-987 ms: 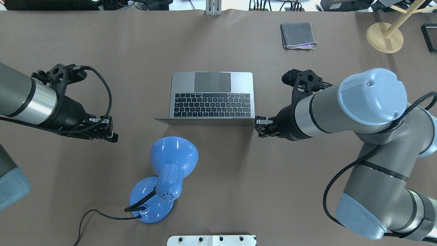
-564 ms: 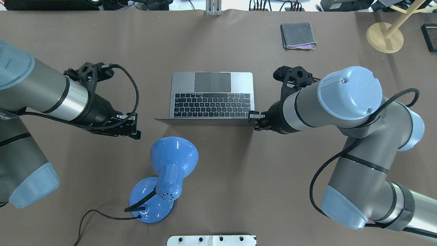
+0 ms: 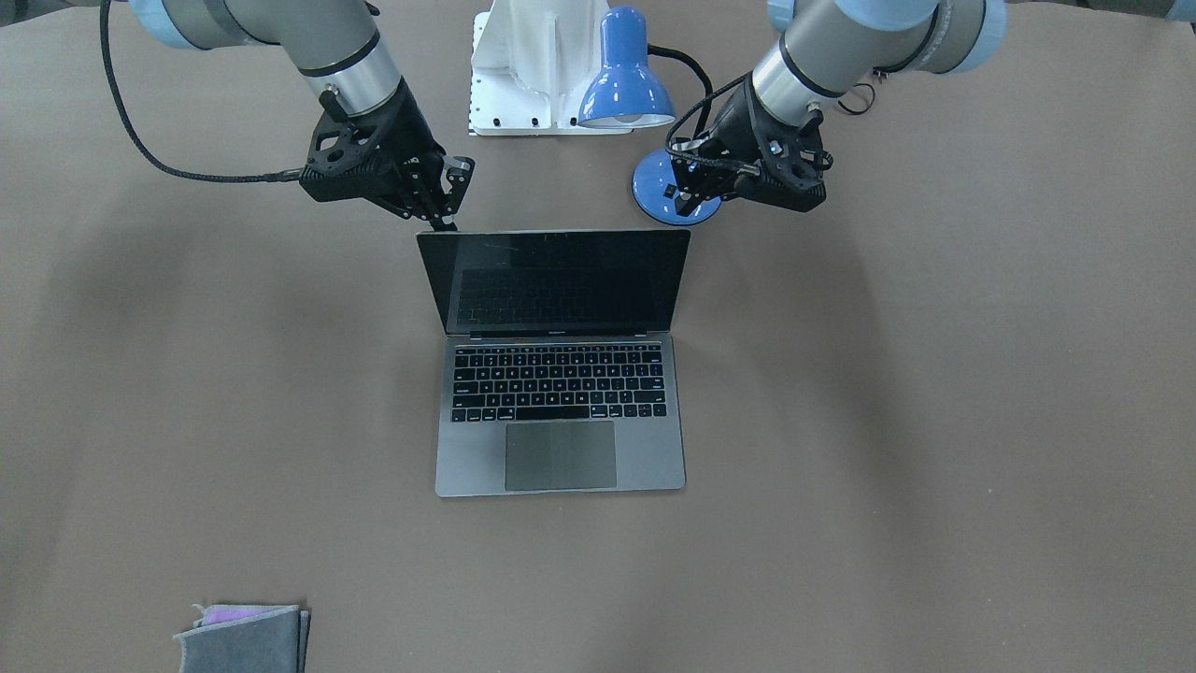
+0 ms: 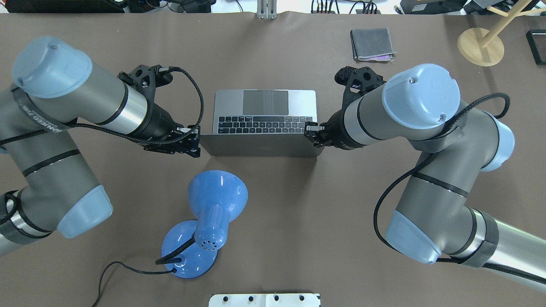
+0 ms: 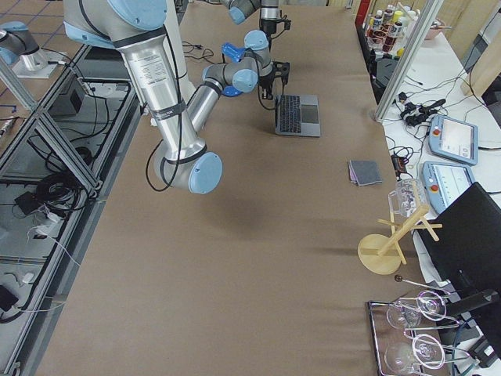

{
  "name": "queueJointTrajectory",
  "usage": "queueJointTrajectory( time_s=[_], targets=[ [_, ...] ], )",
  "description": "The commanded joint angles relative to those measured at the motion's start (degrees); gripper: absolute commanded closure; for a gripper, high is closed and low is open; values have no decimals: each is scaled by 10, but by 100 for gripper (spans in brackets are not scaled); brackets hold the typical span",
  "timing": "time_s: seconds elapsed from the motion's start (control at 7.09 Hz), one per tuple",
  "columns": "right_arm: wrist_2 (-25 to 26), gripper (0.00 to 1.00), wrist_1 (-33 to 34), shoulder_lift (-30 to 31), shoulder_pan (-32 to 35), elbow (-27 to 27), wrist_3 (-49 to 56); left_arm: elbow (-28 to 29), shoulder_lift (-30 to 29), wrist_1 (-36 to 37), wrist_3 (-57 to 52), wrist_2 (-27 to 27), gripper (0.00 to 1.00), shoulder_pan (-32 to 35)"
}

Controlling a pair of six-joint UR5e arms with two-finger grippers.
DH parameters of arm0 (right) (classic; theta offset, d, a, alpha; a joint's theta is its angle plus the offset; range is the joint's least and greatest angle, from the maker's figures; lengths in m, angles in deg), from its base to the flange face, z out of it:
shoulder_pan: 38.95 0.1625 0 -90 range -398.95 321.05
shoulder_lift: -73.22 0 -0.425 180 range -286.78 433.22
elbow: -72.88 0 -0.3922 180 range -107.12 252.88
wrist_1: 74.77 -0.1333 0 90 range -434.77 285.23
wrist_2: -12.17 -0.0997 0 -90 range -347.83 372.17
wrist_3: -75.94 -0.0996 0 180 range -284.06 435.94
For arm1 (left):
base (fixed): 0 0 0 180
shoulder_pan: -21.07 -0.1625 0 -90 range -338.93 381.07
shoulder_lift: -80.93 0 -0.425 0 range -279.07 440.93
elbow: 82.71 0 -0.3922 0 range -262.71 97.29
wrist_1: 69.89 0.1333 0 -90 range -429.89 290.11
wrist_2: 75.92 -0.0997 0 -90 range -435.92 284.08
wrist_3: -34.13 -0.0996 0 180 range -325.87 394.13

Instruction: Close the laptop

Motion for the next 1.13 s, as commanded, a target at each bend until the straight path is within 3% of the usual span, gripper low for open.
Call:
queueJointTrajectory(
  time_s=[0.0,0.28,0.85,0.99],
  targets=[
    [-2,100,-1,-11,16,-16,6,16,-19,-1,-3,-10,100,1],
    [-4,100,-4,-22,39,-47,34,48,-50,-5,-17,-56,100,2],
    [-40,100,-10,-127,77,-203,36,156,-98,-40,-39,-84,100,30],
    [-40,100,-38,-147,80,-253,38,195,-109,-63,-39,-88,100,36]
  ],
)
